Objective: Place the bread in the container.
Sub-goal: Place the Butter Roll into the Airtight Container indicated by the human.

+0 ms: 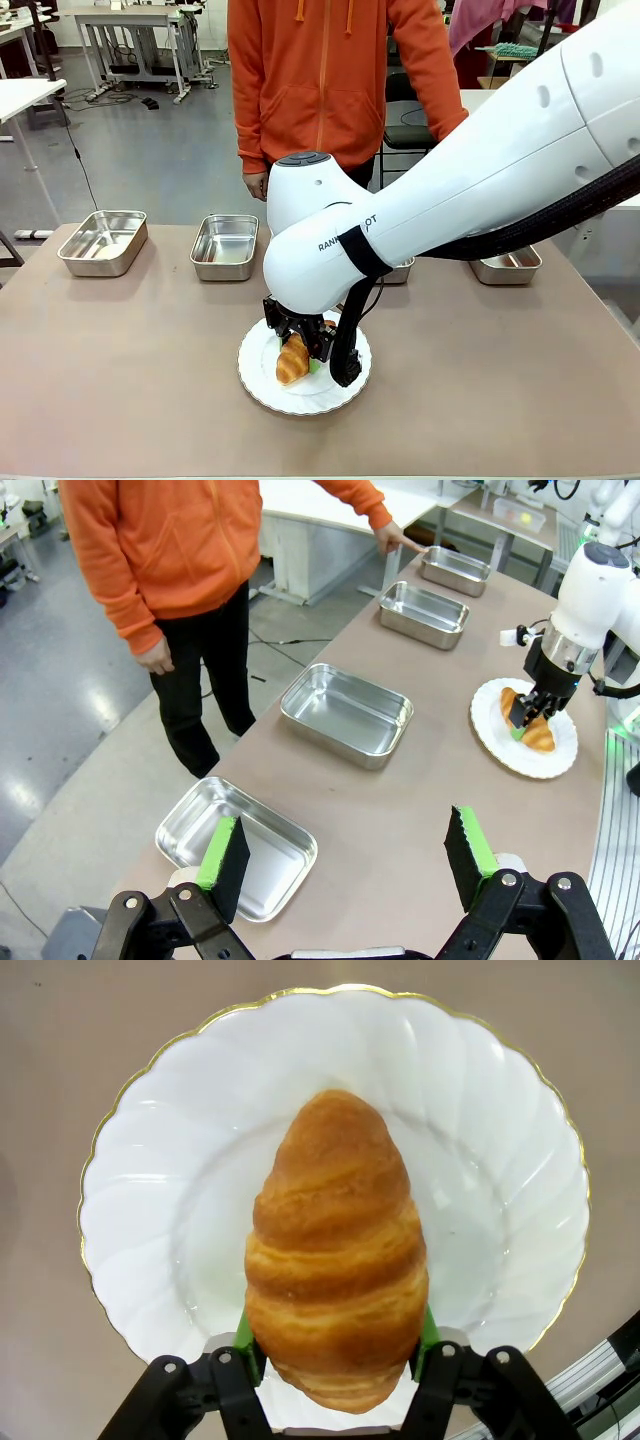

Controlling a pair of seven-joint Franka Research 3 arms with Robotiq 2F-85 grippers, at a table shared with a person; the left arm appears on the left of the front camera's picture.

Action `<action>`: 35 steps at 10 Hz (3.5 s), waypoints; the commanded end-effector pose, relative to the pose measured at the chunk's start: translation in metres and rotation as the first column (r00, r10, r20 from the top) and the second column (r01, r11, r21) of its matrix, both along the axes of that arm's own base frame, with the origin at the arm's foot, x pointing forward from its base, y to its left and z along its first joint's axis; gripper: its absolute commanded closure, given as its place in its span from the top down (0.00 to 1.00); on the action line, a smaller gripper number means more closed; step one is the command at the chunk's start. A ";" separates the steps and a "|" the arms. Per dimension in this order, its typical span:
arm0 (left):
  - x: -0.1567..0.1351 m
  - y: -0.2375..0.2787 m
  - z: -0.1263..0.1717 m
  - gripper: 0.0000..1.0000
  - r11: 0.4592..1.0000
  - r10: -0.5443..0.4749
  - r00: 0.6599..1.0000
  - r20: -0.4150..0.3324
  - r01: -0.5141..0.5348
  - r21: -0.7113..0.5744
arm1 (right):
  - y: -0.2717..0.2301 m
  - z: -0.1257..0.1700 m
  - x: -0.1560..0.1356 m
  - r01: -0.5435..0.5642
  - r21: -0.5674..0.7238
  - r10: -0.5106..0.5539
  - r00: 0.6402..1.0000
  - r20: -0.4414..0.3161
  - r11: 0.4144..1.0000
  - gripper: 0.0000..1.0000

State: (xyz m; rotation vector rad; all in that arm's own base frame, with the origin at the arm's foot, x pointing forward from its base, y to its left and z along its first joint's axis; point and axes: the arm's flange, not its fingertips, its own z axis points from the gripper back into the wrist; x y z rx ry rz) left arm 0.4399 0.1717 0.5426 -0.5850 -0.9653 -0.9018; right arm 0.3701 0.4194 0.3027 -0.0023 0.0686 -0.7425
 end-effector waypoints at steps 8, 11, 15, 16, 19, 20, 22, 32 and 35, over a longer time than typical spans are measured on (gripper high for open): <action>-0.001 -0.001 0.002 1.00 1.000 -0.007 1.000 0.013 0.007 -0.003 | -0.051 0.132 -0.006 -0.225 -0.059 0.229 0.970 0.083 0.973 0.65; -0.001 -0.001 0.002 1.00 1.000 -0.007 1.000 0.013 0.007 -0.003 | -0.138 0.173 0.023 -0.504 -0.132 0.517 0.849 0.108 0.854 0.65; -0.001 -0.001 0.002 1.00 1.000 -0.007 1.000 0.013 0.007 -0.003 | -0.241 0.172 0.049 -0.619 -0.153 0.628 0.778 0.019 0.771 0.65; -0.001 -0.001 0.002 1.00 1.000 -0.007 1.000 0.013 0.007 -0.003 | -0.238 0.165 0.044 -0.635 -0.133 0.643 0.766 0.021 0.761 0.65; -0.001 -0.001 0.002 1.00 1.000 -0.007 1.000 0.013 0.007 -0.003 | -0.238 0.178 0.056 -0.606 -0.115 0.613 0.789 0.041 0.787 0.65; -0.001 -0.001 0.002 1.00 1.000 -0.007 1.000 0.013 0.007 -0.003 | -0.238 0.178 0.056 -0.606 -0.115 0.613 0.789 0.041 0.787 0.65; -0.001 -0.001 0.002 1.00 1.000 -0.007 1.000 0.013 0.007 -0.003 | -0.266 0.181 0.072 -0.573 -0.118 0.583 0.807 0.095 0.811 0.65; -0.001 -0.001 0.002 1.00 1.000 -0.007 1.000 0.013 0.007 -0.003 | -0.430 0.099 0.233 -0.730 -0.075 0.734 0.670 0.111 0.679 0.65; -0.001 -0.001 0.002 1.00 1.000 -0.007 1.000 0.013 0.007 -0.003 | -0.426 0.091 0.230 -0.717 -0.088 0.722 0.685 0.092 0.692 0.65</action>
